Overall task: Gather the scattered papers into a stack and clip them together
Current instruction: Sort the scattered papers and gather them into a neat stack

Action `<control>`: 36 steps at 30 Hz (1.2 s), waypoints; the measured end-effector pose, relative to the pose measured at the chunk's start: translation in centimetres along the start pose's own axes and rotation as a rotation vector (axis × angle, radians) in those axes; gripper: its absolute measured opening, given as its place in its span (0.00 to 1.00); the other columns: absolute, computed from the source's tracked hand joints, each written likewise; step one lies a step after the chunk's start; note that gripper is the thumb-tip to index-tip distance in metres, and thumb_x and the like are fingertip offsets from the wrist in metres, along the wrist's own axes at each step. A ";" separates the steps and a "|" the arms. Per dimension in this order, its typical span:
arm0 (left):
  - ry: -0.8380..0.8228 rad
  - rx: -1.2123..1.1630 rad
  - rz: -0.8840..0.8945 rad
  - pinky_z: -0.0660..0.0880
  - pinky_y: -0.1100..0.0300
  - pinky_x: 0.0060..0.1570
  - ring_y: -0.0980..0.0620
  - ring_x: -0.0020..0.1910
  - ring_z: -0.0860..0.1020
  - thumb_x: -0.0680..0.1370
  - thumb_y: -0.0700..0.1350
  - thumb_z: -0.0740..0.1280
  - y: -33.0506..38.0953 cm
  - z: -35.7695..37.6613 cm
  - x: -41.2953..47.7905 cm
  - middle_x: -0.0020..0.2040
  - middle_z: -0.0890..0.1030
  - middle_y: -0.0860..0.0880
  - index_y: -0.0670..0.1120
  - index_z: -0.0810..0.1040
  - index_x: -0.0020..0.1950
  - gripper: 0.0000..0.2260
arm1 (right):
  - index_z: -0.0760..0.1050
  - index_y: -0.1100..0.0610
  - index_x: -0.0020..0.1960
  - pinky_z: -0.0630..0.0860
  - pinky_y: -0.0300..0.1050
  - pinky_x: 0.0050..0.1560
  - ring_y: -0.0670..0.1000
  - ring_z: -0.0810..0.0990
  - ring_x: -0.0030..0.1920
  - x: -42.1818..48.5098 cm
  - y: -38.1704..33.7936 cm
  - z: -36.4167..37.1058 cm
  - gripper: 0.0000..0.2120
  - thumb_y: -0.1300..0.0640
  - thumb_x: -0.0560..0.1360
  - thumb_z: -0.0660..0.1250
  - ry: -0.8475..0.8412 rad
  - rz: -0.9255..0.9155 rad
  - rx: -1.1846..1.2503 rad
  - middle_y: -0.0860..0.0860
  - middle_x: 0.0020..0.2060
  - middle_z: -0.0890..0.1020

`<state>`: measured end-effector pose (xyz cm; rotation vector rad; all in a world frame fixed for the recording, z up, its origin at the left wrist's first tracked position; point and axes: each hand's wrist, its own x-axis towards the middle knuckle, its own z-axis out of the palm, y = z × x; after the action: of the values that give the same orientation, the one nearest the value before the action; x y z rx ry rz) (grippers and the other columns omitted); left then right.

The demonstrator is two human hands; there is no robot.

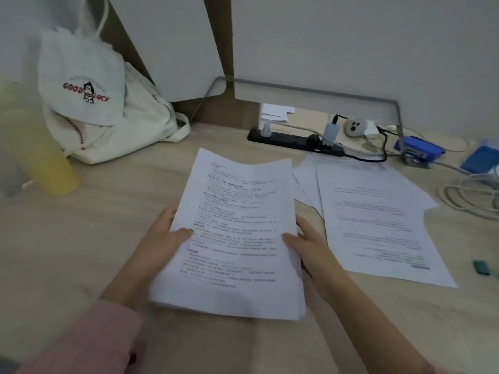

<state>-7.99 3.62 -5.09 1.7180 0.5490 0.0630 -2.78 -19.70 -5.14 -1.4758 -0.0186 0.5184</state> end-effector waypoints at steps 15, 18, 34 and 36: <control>0.223 0.542 0.075 0.63 0.48 0.65 0.41 0.68 0.64 0.76 0.38 0.63 -2.2 -3.2 2.1 0.70 0.63 0.40 0.43 0.59 0.73 0.27 | 0.61 0.58 0.72 0.59 0.56 0.69 0.62 0.59 0.71 3.3 0.5 -7.1 0.34 0.44 0.72 0.67 0.531 -0.060 -1.164 0.61 0.72 0.61; 0.194 0.535 0.163 0.58 0.51 0.69 0.43 0.71 0.59 0.76 0.39 0.65 -1.1 -1.6 1.7 0.72 0.60 0.40 0.43 0.60 0.73 0.27 | 0.57 0.59 0.73 0.63 0.54 0.66 0.61 0.62 0.69 2.8 1.3 -7.7 0.34 0.44 0.73 0.63 0.520 -0.016 -1.291 0.60 0.70 0.65; -0.247 -0.047 0.145 0.68 0.61 0.57 0.57 0.62 0.71 0.79 0.52 0.58 3.3 12.3 -1.2 0.66 0.69 0.55 0.56 0.64 0.68 0.17 | 0.68 0.37 0.37 0.64 0.32 0.33 0.41 0.73 0.36 -5.2 0.2 -8.6 0.05 0.38 0.68 0.55 0.592 -0.412 -0.879 0.38 0.30 0.74; -0.231 -0.267 0.043 0.73 0.55 0.58 0.53 0.59 0.75 0.79 0.54 0.56 3.6 12.7 -0.7 0.66 0.72 0.50 0.53 0.67 0.66 0.16 | 0.69 0.34 0.39 0.65 0.29 0.35 0.34 0.74 0.40 -6.0 0.2 -9.4 0.06 0.40 0.66 0.54 0.585 -0.501 -0.742 0.35 0.34 0.77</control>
<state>-3.23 -8.66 -4.47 1.4525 0.3169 -0.0307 -5.12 -30.56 -4.60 -2.2069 -0.1269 -0.3903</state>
